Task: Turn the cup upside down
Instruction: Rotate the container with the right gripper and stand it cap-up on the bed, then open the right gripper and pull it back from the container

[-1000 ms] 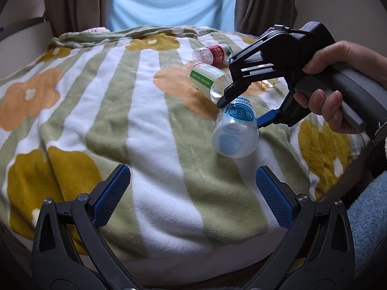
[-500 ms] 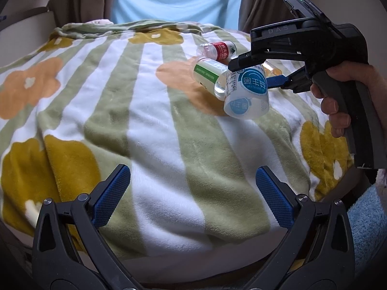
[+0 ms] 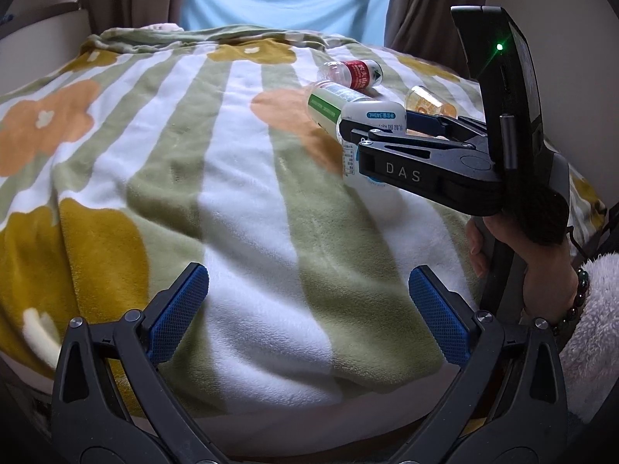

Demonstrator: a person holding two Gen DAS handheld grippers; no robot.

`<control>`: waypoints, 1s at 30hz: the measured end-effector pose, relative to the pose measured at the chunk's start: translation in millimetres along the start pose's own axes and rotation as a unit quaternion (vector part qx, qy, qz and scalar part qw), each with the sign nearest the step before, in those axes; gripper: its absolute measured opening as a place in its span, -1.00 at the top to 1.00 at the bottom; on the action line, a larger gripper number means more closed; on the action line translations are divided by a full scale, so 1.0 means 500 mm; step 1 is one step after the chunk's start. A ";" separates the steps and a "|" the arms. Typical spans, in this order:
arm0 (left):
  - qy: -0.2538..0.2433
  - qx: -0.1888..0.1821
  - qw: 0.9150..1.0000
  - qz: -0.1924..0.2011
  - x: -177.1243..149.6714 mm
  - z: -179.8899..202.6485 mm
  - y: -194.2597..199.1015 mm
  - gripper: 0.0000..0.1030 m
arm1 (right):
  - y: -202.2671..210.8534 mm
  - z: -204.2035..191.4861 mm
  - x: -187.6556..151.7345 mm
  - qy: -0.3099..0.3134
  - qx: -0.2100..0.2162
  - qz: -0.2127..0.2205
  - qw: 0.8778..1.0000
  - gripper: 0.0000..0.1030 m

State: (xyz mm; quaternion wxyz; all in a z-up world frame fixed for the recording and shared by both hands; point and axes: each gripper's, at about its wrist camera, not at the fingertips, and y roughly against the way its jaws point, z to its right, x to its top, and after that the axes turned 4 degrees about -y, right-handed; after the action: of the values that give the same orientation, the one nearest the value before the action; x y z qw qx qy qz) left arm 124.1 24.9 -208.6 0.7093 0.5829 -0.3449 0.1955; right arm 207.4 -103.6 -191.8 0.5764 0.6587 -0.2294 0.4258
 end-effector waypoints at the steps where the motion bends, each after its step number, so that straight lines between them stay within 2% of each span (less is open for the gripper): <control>1: 0.000 -0.001 1.000 0.000 0.000 0.000 0.000 -1.00 | 0.000 0.001 -0.002 0.000 0.001 0.001 1.000 -0.15; 10: 0.007 -0.007 1.000 -0.003 0.000 -0.005 -0.003 -1.00 | 0.027 -0.004 -0.015 0.020 0.011 -0.006 1.000 -0.15; 19: -0.001 0.003 1.000 -0.006 -0.002 -0.002 -0.007 -1.00 | 0.053 0.006 -0.030 0.013 0.029 -0.010 0.999 -0.16; 20: -0.003 0.005 1.000 -0.007 -0.002 0.000 -0.007 -1.00 | 0.054 0.009 -0.030 0.008 0.034 -0.011 0.999 -0.19; 22: -0.006 0.009 1.000 -0.008 -0.003 0.002 -0.007 -1.00 | 0.051 0.014 -0.032 -0.006 0.043 -0.020 0.999 -0.47; 23: -0.007 0.010 1.000 -0.008 -0.003 0.003 -0.007 -1.00 | 0.049 0.015 -0.034 -0.011 0.041 -0.022 0.999 -0.70; 24: -0.007 0.010 1.000 -0.009 -0.003 0.003 -0.007 -1.00 | 0.050 0.015 -0.037 -0.012 0.037 -0.019 0.999 -0.81; 27: -0.006 0.011 1.000 -0.008 -0.002 0.004 -0.007 -1.00 | 0.058 0.012 -0.044 -0.005 0.027 0.005 1.000 -0.99; 30: -0.007 0.015 1.000 -0.010 -0.002 0.004 -0.007 -1.00 | 0.059 0.014 -0.047 -0.008 0.030 0.009 0.999 -0.99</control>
State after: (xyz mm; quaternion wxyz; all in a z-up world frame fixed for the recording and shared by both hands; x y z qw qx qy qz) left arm 125.4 22.1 -211.4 0.7000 0.5982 -0.3413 0.1891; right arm 173.4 -121.4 -194.3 0.5504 0.6770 -0.2272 0.4326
